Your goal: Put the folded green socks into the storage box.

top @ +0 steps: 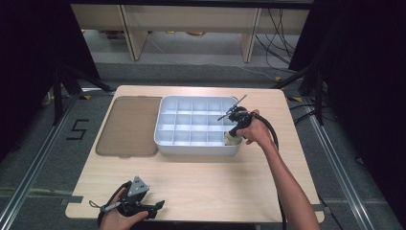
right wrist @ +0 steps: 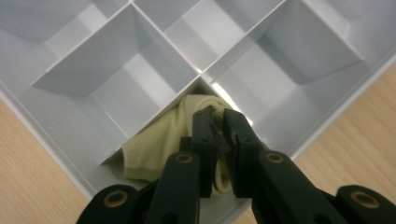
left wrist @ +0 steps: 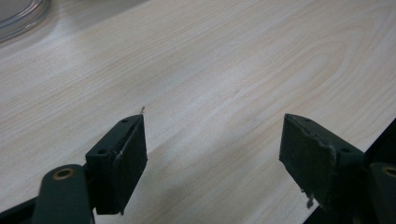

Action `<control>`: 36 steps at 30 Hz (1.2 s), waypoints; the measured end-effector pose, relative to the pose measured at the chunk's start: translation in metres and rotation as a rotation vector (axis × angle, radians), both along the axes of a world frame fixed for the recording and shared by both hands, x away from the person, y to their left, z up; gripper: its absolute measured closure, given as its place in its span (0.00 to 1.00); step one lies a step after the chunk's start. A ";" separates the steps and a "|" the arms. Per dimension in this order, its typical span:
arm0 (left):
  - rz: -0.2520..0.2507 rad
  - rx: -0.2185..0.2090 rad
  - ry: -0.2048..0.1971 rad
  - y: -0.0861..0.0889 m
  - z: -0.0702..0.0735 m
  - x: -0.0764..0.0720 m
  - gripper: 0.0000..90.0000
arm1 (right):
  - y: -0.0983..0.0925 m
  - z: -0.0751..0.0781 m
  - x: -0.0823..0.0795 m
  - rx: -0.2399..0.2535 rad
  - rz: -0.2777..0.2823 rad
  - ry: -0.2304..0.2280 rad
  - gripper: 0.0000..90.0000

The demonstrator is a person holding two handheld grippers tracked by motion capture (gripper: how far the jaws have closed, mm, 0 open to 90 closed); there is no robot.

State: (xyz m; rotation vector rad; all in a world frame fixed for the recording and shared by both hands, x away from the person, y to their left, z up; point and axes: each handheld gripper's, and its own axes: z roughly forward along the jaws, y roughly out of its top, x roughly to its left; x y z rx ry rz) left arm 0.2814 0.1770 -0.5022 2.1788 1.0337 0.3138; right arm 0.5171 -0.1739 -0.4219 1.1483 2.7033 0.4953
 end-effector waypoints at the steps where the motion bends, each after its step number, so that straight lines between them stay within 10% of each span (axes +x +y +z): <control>1: -0.001 0.003 -0.002 0.000 0.000 0.000 0.25 | 0.002 -0.003 0.000 -0.014 0.007 0.008 0.94; 11: 0.009 -0.003 -0.002 -0.001 0.000 -0.001 0.25 | 0.008 -0.016 0.001 -0.051 0.045 0.005 0.92; 36: 0.003 0.012 -0.013 0.004 0.002 0.001 0.25 | -0.031 0.042 -0.041 0.351 -0.014 -0.075 0.53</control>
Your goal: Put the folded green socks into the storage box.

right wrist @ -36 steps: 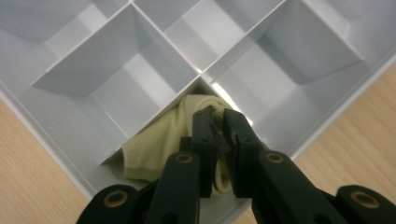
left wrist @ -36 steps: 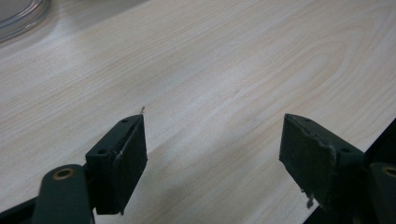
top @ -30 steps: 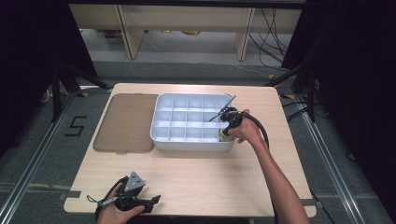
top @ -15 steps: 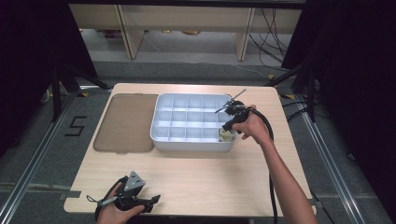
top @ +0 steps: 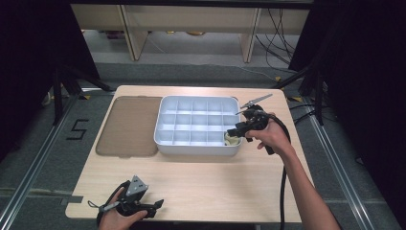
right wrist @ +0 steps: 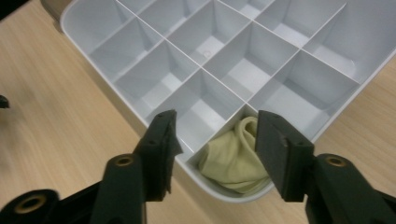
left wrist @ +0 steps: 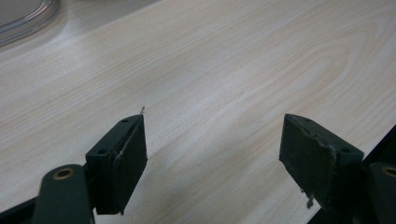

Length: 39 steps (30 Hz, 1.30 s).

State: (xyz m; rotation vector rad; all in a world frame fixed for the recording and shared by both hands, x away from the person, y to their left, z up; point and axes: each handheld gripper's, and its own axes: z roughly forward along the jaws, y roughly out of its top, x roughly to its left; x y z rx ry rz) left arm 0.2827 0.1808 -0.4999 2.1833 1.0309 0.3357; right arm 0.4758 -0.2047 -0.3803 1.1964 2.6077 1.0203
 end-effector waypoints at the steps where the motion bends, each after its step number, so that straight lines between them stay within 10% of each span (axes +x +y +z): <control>1: -0.001 -0.005 -0.003 0.000 -0.001 0.001 0.25 | -0.001 0.001 -0.004 0.019 -0.008 -0.015 0.50; 18: 0.028 -0.029 -0.004 -0.002 -0.002 -0.001 0.25 | -0.012 -0.010 -0.064 0.194 -0.024 -0.059 0.31; 39: 0.002 -0.022 -0.013 -0.003 -0.001 -0.001 0.25 | -0.025 -0.059 -0.119 0.254 -0.057 -0.087 0.19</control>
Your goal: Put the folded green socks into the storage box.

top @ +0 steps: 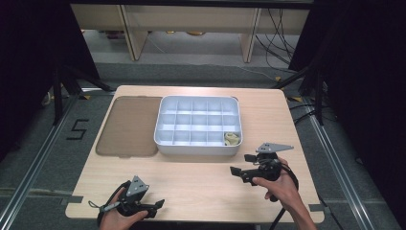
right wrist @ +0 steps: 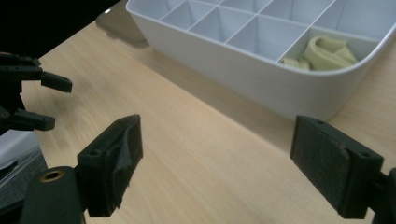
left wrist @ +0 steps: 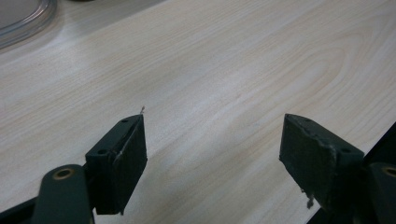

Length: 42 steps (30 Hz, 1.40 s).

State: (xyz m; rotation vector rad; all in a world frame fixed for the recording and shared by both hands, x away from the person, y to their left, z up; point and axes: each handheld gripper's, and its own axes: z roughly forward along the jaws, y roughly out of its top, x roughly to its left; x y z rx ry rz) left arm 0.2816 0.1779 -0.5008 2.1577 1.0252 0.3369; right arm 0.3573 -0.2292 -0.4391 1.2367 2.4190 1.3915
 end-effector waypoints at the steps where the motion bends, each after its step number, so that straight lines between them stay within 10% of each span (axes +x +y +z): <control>1: 0.000 -0.001 -0.003 0.000 0.000 0.000 0.25 | -0.001 -0.004 -0.002 -0.006 0.003 -0.011 0.18; 23: 0.030 -0.037 -0.010 0.001 0.001 -0.004 0.25 | 0.006 -0.038 -0.040 -0.011 0.012 0.043 0.18; 42: 0.016 -0.037 -0.017 0.000 0.002 -0.004 0.21 | -0.002 -0.055 -0.056 -0.041 0.032 -0.003 0.18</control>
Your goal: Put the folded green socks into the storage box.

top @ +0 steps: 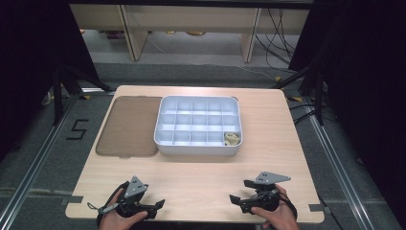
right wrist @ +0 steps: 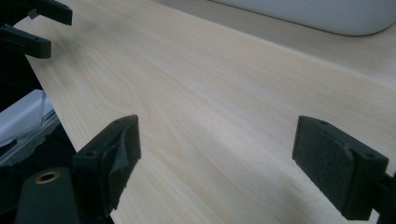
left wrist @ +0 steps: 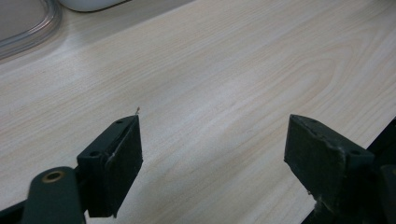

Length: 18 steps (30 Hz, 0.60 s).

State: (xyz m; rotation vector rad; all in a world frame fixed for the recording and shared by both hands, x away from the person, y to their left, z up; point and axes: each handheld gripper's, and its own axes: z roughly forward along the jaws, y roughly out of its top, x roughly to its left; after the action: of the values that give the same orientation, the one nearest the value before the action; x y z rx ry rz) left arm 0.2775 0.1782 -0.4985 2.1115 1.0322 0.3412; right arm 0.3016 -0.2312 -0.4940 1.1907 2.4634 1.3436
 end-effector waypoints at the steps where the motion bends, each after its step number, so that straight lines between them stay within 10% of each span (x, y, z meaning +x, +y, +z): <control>1: -0.001 -0.002 0.002 0.000 0.000 0.000 0.21 | 0.000 -0.001 -0.002 0.012 0.001 0.006 0.18; 18: -0.009 -0.004 -0.007 -0.001 -0.001 0.000 0.21 | -0.001 -0.006 -0.004 -0.035 0.015 -0.009 0.18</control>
State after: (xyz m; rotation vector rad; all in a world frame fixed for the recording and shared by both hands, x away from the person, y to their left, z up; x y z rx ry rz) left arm 0.2777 0.1771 -0.4995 2.1094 1.0185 0.3418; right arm 0.2977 -0.2317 -0.5003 1.1586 2.4841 1.3011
